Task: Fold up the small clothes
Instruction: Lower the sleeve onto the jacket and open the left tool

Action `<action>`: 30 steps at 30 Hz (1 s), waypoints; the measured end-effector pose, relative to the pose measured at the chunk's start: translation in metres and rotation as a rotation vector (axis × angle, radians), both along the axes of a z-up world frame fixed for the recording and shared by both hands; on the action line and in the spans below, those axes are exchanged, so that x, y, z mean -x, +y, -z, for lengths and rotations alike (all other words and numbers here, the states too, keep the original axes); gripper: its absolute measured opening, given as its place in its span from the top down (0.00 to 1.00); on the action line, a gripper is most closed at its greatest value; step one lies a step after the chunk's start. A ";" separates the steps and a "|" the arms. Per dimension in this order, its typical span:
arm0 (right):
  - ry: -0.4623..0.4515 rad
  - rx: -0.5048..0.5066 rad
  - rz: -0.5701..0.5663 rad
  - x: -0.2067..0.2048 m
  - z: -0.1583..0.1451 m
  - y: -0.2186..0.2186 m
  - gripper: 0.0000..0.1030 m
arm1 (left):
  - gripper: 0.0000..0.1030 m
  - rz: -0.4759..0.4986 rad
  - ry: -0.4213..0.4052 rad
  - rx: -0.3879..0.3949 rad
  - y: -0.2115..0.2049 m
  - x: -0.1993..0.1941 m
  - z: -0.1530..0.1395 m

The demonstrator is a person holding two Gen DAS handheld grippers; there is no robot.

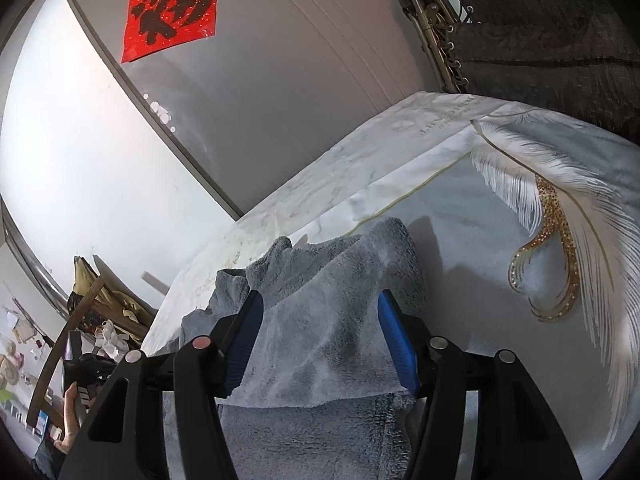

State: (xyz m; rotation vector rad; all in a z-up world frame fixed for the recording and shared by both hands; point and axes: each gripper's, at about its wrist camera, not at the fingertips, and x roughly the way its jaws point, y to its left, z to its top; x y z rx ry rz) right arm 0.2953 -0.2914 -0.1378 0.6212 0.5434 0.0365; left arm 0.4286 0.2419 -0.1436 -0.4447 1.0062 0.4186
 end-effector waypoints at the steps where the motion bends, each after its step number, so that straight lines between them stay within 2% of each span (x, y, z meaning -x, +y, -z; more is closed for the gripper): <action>1: -0.002 0.001 -0.001 0.001 0.000 0.000 0.42 | 0.94 0.019 -0.009 -0.016 -0.005 0.003 -0.004; 8: -0.014 -0.007 0.003 0.003 -0.004 -0.002 0.42 | 0.94 0.145 -0.093 -0.070 -0.050 0.021 -0.045; 18: -0.047 -0.043 0.016 0.010 -0.012 -0.012 0.42 | 0.94 0.331 -0.152 -0.155 -0.127 0.028 -0.088; 24: -0.052 -0.074 0.036 0.011 -0.013 -0.021 0.42 | 0.94 0.437 -0.166 -0.173 -0.181 0.030 -0.094; 30: -0.056 -0.099 0.052 0.012 -0.013 -0.029 0.42 | 0.94 0.543 -0.153 -0.180 -0.236 0.029 -0.082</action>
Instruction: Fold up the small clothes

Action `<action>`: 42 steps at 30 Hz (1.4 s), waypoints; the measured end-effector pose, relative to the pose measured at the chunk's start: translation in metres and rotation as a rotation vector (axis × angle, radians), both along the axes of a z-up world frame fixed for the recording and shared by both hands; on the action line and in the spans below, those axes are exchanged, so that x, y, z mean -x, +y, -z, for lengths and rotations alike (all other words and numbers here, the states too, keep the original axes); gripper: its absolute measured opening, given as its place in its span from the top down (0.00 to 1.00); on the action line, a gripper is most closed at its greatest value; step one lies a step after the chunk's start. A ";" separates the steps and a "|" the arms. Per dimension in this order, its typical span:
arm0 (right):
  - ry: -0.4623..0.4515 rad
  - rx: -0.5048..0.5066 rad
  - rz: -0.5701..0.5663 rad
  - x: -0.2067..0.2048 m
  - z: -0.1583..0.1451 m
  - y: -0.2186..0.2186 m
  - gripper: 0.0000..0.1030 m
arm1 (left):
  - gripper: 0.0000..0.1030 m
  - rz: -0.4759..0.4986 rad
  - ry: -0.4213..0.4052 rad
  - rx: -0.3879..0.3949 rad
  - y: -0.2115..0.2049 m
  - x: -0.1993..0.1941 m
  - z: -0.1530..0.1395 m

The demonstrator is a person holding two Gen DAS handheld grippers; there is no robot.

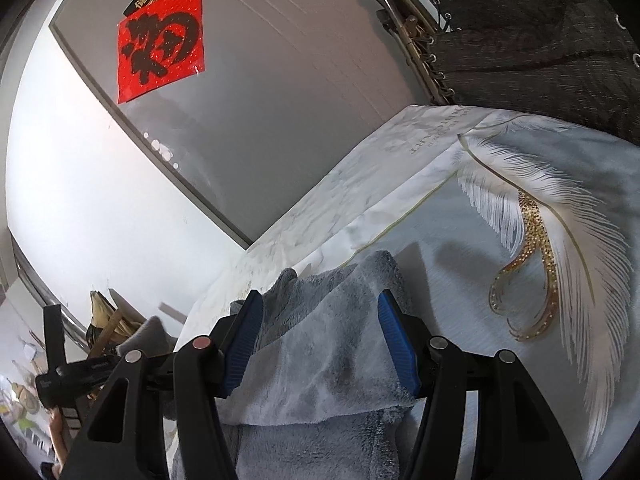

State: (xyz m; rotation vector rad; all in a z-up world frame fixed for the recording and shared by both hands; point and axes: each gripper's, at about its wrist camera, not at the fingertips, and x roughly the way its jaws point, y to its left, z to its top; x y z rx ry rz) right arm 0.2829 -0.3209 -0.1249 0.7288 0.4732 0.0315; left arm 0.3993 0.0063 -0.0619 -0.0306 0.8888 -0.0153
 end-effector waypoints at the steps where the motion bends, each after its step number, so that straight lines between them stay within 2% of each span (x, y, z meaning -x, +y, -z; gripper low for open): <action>1: 0.000 -0.003 0.001 0.000 0.000 -0.001 0.42 | 0.94 0.019 0.005 -0.001 -0.010 0.000 0.004; 8: 0.005 -0.019 0.002 -0.001 0.002 -0.004 0.42 | 0.94 0.125 0.061 -0.021 -0.062 0.007 0.037; 10: 0.007 -0.019 -0.001 -0.002 0.002 -0.003 0.42 | 0.93 0.152 0.088 -0.043 -0.073 0.011 0.056; 13: 0.013 -0.015 -0.009 -0.003 0.003 -0.002 0.42 | 0.89 0.179 0.158 -0.064 -0.080 0.017 0.083; 16: 0.017 -0.011 -0.019 -0.004 0.003 0.000 0.42 | 0.87 0.206 0.168 -0.073 -0.075 0.029 0.090; 17: 0.018 -0.006 -0.025 -0.005 0.002 0.001 0.42 | 0.85 0.215 0.163 -0.074 -0.071 0.033 0.087; 19: 0.020 0.004 -0.037 -0.006 0.001 0.004 0.42 | 0.59 0.221 0.131 -0.077 -0.057 0.047 0.077; 21: 0.023 0.027 -0.064 -0.008 0.000 0.013 0.42 | 0.46 0.198 0.089 -0.094 -0.039 0.056 0.065; 25: 0.053 0.061 -0.167 -0.016 -0.001 0.040 0.42 | 0.42 0.134 0.048 -0.116 0.004 0.058 0.052; 27: 0.054 0.124 -0.234 -0.020 -0.005 0.066 0.42 | 0.42 0.031 0.052 -0.105 0.036 0.046 0.055; 30: 0.090 0.227 -0.326 -0.029 -0.007 0.113 0.42 | 0.42 -0.045 0.098 -0.079 0.065 0.027 0.067; 32: 0.108 0.273 -0.393 -0.035 -0.010 0.143 0.42 | 0.42 -0.040 0.113 -0.079 0.070 0.018 0.079; 36: 0.100 0.466 -0.475 -0.044 -0.028 0.207 0.42 | 0.41 -0.009 0.170 -0.120 0.068 0.011 0.103; 39: 0.107 0.617 -0.526 -0.053 -0.032 0.251 0.41 | 0.33 -0.024 0.176 -0.043 0.083 0.011 0.112; 42: 0.126 0.762 -0.548 -0.062 -0.022 0.284 0.42 | 0.33 -0.048 0.213 0.083 0.102 0.007 0.110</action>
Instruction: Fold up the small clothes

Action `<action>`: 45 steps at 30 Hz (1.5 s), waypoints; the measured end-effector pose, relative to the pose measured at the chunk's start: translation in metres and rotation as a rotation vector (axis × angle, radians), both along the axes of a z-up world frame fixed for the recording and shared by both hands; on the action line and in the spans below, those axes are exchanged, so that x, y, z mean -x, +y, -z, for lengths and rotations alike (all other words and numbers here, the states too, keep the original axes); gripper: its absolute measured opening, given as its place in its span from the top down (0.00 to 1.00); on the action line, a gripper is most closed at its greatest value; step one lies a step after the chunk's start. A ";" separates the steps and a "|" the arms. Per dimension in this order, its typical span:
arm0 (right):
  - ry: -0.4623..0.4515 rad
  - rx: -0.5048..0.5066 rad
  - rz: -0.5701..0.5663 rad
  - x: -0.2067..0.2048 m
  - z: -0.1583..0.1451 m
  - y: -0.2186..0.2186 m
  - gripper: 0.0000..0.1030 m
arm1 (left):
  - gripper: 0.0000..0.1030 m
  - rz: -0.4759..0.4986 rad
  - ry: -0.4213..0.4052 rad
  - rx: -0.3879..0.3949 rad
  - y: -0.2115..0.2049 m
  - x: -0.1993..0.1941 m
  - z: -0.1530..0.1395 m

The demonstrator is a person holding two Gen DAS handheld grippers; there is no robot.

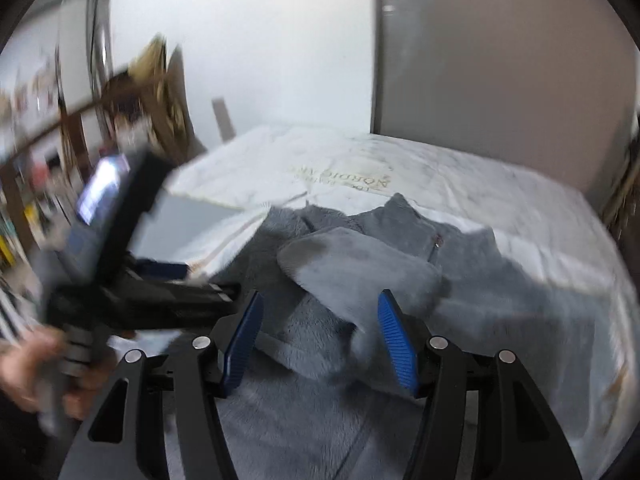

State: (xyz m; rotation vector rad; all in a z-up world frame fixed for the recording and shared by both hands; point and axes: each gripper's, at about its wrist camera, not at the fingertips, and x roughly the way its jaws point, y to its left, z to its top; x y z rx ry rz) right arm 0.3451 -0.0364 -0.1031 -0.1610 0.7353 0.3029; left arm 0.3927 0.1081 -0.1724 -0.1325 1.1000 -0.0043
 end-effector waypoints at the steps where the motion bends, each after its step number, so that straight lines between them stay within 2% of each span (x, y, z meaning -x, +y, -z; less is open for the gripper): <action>1: 0.000 0.046 -0.007 -0.004 0.006 0.009 0.42 | 0.33 -0.012 0.005 0.032 0.006 -0.001 -0.002; 3: 0.011 0.108 -0.001 -0.013 0.017 0.017 0.42 | 0.33 -0.019 -0.010 0.033 0.011 -0.001 -0.005; 5: 0.038 0.128 0.010 -0.022 0.026 0.020 0.42 | 0.33 -0.014 -0.022 -0.003 0.010 -0.002 -0.006; 8: 0.057 0.162 0.030 -0.032 0.032 0.022 0.42 | 0.33 0.002 -0.004 -0.018 0.003 -0.005 0.000; 9: 0.059 0.174 0.042 -0.034 0.033 0.021 0.55 | 0.33 0.006 -0.003 -0.029 0.001 -0.006 0.001; 10: 0.055 0.172 0.057 -0.035 0.033 0.020 0.80 | 0.33 0.007 -0.007 -0.039 0.001 -0.007 0.002; 11: 0.064 0.129 0.094 -0.039 0.031 0.008 0.88 | 0.32 0.009 -0.012 -0.051 0.000 -0.006 0.001; 12: 0.075 0.061 0.135 -0.039 0.027 -0.006 0.91 | 0.32 0.010 -0.017 -0.062 -0.001 -0.004 0.000; 15: 0.099 -0.243 0.343 -0.018 0.017 -0.084 0.90 | 0.32 0.010 -0.023 -0.074 -0.003 -0.002 -0.002; 17: 0.147 -0.384 0.460 -0.003 0.029 -0.128 0.81 | 0.33 0.015 -0.032 -0.083 -0.005 0.000 -0.004; 18: 0.183 -0.454 0.489 0.002 0.039 -0.146 0.60 | 0.34 0.021 -0.034 -0.088 -0.007 0.000 -0.004; 19: 0.206 -0.520 0.507 0.007 0.047 -0.161 0.51 | 0.34 0.026 -0.037 -0.097 -0.009 0.000 -0.004; 22: 0.220 -0.703 0.514 0.016 0.058 -0.189 0.51 | 0.34 0.035 -0.046 -0.132 -0.013 0.003 -0.002; 24: 0.209 -0.751 0.526 0.017 0.059 -0.196 0.51 | 0.34 0.034 -0.052 -0.140 -0.014 0.004 -0.003; 25: 0.198 -0.749 0.541 0.017 0.058 -0.197 0.62 | 0.34 0.033 -0.054 -0.140 -0.013 0.005 -0.004; 27: 0.150 -0.727 0.561 0.022 0.052 -0.198 0.93 | 0.34 0.027 -0.070 -0.133 -0.012 0.006 -0.007; 28: 0.117 -0.717 0.552 0.027 0.047 -0.198 0.93 | 0.34 0.027 -0.080 -0.132 -0.012 0.006 -0.009; 30: 0.070 -0.604 0.553 0.034 0.036 -0.192 0.93 | 0.32 0.040 -0.074 -0.150 -0.015 0.006 -0.007; 31: 0.081 -0.565 0.561 0.033 0.038 -0.192 0.92 | 0.30 0.048 -0.061 -0.154 -0.017 0.004 -0.003; 32: 0.130 -0.523 0.579 0.030 0.048 -0.196 0.91 | 0.29 0.053 -0.048 -0.152 -0.018 0.003 0.001; 33: 0.167 -0.515 0.601 0.029 0.056 -0.200 0.86 | 0.29 0.054 -0.047 -0.150 -0.019 0.003 0.003; 34: 0.181 -0.557 0.610 0.033 0.061 -0.207 0.85 | 0.29 0.056 -0.053 -0.159 -0.021 0.003 0.001; 35: 0.164 -0.622 0.635 0.040 0.060 -0.218 0.84 | 0.29 0.059 -0.062 -0.165 -0.021 0.004 -0.002; 37: 0.091 -0.595 0.701 0.050 0.045 -0.223 0.76 | 0.30 0.044 -0.089 -0.144 -0.017 0.006 -0.013; 38: 0.031 -0.550 0.701 0.051 0.032 -0.219 0.76 | 0.31 0.036 -0.108 -0.121 -0.014 0.006 -0.021; 40: -0.005 -0.479 0.631 0.040 0.015 -0.206 0.76 | 0.31 0.025 -0.162 -0.073 -0.012 0.004 -0.039; 42: 0.002 -0.427 0.531 0.017 0.008 -0.183 0.76 | 0.31 0.075 -0.179 -0.049 -0.026 -0.004 -0.048; 45: 0.053 -0.360 0.437 -0.014 0.015 -0.152 0.76 | 0.31 0.170 -0.194 -0.089 -0.064 -0.012 -0.047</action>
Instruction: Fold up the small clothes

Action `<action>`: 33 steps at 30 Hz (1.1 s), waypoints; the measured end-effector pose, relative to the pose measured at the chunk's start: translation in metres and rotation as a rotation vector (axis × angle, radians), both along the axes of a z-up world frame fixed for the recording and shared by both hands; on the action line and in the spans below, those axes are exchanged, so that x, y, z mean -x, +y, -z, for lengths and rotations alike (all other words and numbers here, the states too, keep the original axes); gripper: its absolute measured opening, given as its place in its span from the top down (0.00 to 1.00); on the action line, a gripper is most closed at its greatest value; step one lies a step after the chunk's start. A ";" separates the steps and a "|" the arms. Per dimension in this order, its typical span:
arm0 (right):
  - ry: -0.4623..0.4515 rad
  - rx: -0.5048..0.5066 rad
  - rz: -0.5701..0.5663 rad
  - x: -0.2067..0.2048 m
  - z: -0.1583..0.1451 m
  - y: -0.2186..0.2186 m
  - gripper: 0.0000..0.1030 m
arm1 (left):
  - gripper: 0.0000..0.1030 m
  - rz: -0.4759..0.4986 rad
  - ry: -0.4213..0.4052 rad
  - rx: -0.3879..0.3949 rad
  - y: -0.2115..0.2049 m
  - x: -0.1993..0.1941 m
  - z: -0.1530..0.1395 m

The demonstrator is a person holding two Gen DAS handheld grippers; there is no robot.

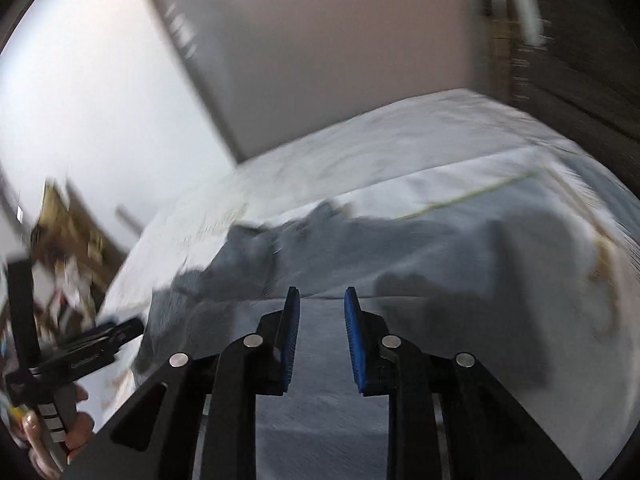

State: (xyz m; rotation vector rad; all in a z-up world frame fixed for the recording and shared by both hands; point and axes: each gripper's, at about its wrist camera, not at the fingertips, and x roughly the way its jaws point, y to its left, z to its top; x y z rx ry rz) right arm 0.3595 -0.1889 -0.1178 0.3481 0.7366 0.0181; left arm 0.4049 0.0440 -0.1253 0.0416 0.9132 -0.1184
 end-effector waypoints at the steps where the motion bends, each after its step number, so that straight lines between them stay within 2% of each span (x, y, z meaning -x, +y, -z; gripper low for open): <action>1: 0.025 0.019 -0.019 -0.012 0.007 0.010 0.76 | 0.30 0.034 0.000 -0.036 -0.015 -0.002 0.004; 4: 0.181 0.103 -0.080 -0.032 0.049 0.034 0.73 | 0.30 0.064 0.046 -0.166 -0.048 -0.013 0.036; 5: 0.142 0.165 -0.084 -0.030 0.047 0.042 0.73 | 0.29 0.063 0.060 -0.203 -0.054 -0.015 0.048; 6: 0.150 0.199 -0.093 -0.028 0.045 0.046 0.73 | 0.24 0.047 0.022 -0.216 -0.054 -0.011 0.047; 8: 0.104 0.185 -0.094 -0.013 0.033 0.046 0.73 | 0.23 0.044 0.012 -0.245 -0.054 -0.004 0.042; 11: 0.034 0.203 -0.086 0.023 0.019 0.043 0.64 | 0.23 0.081 0.002 -0.172 -0.038 0.016 0.023; 13: 0.065 0.214 -0.076 0.033 0.030 0.035 0.61 | 0.18 0.071 0.012 -0.159 -0.027 0.028 0.024; 14: 0.125 0.179 -0.074 0.033 0.049 0.025 0.61 | 0.17 0.073 0.043 -0.172 -0.026 0.028 0.035; 15: 0.116 0.139 -0.076 0.032 0.051 0.021 0.61 | 0.14 0.078 0.064 -0.173 -0.026 0.027 0.043; 16: 0.115 0.111 -0.072 0.032 0.049 0.017 0.63 | 0.11 0.075 0.060 -0.161 -0.024 0.025 0.049; 17: 0.134 0.091 -0.058 0.031 0.044 0.013 0.64 | 0.11 0.063 0.042 -0.156 -0.023 0.028 0.047; 18: 0.115 0.065 -0.032 0.033 0.036 0.010 0.65 | 0.13 0.053 0.048 -0.164 -0.023 0.030 0.044; 21: 0.058 0.040 -0.011 0.028 0.014 0.007 0.63 | 0.16 0.051 0.004 -0.109 -0.025 0.034 0.020; 22: 0.059 0.039 -0.015 0.021 0.011 0.011 0.62 | 0.15 0.043 -0.015 -0.118 -0.029 0.029 0.014; 24: 0.095 0.041 -0.065 -0.004 0.013 0.027 0.58 | 0.15 0.017 -0.010 -0.117 -0.036 0.009 0.010; 27: 0.214 0.115 -0.095 -0.028 0.050 0.047 0.57 | 0.15 -0.030 0.102 -0.125 -0.044 -0.019 0.035; 28: 0.202 0.130 -0.095 -0.027 0.054 0.049 0.57 | 0.13 -0.034 0.126 -0.130 -0.044 -0.023 0.045; 29: 0.177 0.145 -0.092 -0.022 0.052 0.051 0.58 | 0.13 -0.030 0.115 -0.118 -0.042 -0.021 0.047; 32: 0.081 0.137 -0.092 0.013 0.028 0.045 0.57 | 0.14 -0.022 0.082 -0.095 -0.030 -0.003 0.031; 33: 0.066 0.155 -0.084 0.019 0.025 0.043 0.54 | 0.14 -0.010 0.062 -0.091 -0.026 0.006 0.025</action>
